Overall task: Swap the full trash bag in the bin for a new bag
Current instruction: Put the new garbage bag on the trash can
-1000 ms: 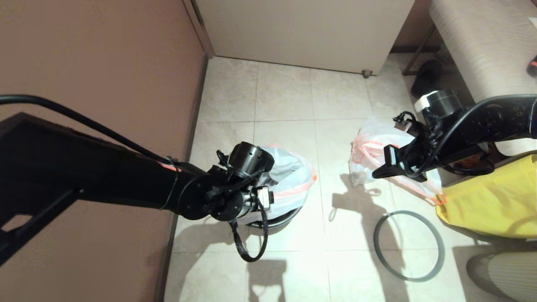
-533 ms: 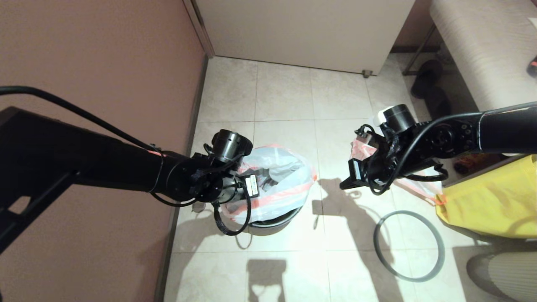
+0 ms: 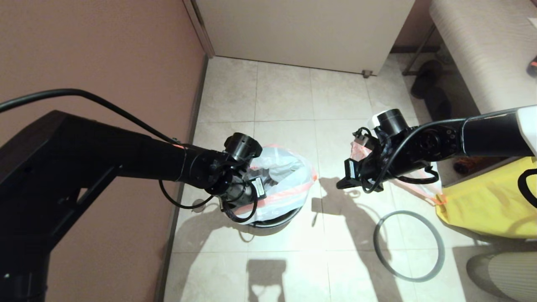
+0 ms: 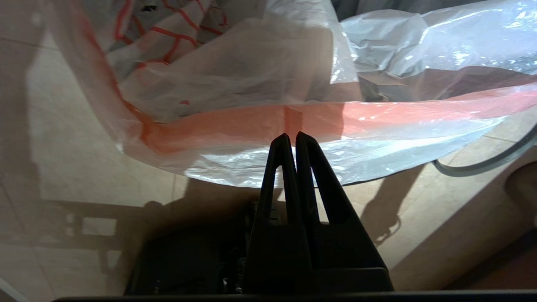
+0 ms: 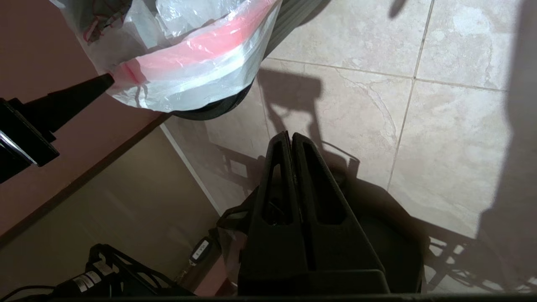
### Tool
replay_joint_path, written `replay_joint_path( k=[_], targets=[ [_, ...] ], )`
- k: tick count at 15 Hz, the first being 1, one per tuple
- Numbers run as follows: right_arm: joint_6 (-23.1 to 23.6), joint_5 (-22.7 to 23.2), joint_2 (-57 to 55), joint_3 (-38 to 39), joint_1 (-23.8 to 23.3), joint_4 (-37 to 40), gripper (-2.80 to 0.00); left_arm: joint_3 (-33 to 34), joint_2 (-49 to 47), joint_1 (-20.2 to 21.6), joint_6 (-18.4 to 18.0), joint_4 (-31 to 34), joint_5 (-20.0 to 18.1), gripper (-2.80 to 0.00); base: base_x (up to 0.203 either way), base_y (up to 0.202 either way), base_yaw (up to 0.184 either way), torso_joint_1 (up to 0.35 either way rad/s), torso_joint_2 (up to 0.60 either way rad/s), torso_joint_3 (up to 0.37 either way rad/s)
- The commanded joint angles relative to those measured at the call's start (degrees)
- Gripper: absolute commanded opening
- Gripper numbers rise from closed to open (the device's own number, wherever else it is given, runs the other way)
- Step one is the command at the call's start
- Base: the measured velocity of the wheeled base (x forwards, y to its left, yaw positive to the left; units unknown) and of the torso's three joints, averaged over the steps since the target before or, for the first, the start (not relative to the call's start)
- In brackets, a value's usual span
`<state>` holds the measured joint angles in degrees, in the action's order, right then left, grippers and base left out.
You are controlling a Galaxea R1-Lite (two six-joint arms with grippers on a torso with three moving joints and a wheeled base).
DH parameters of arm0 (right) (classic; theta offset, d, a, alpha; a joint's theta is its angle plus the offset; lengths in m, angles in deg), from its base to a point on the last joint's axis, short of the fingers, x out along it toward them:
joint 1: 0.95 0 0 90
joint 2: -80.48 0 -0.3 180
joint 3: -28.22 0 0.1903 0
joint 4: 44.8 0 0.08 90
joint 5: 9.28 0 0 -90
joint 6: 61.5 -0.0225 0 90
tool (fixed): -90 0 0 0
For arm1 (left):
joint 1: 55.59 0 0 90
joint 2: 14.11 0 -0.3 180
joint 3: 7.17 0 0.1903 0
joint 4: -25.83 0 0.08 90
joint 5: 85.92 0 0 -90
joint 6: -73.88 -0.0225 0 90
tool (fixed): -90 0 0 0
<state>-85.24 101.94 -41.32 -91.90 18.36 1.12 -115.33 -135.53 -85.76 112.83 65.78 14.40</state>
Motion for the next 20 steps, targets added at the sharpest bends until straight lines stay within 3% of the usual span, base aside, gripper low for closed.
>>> replay_joint_path(
  k=[1, 2, 13, 14, 20],
  targets=[
    [-0.65, 0.15, -0.43, 0.1, -0.45, -0.98, -2.8, -1.84, -0.93, -0.15, 1.37, 0.73, -0.46, -2.8, 0.0, 0.0, 0.0, 0.0, 0.0, 0.0],
    [-1.87, 0.15, -0.51, 0.56, -0.58, -2.45, -2.8, -2.12, -1.16, -0.22, 3.13, 0.76, -0.4, 0.0, 0.0, 0.0, 0.0, 0.0, 0.0, 0.0],
    [-2.12, 0.29, -1.43, 3.21, -3.12, -5.73, -2.8, -3.53, -6.63, 0.03, 4.47, 0.29, -0.47, 0.0, 0.0, 0.0, 0.0, 0.0, 0.0, 0.0],
    [-2.19, 0.32, -1.43, 3.41, -3.49, -6.3, -2.8, -3.44, -6.63, 0.03, 4.47, 0.29, -0.47, -2.8, 0.0, 0.0, 0.0, 0.0, 0.0, 0.0],
    [-6.07, 0.59, 0.0, 2.14, -4.27, -9.24, -2.8, -3.18, -5.93, -0.15, 4.47, 0.38, -0.29, -2.8, 0.0, 0.0, 0.0, 0.0, 0.0, 0.0]
  ],
)
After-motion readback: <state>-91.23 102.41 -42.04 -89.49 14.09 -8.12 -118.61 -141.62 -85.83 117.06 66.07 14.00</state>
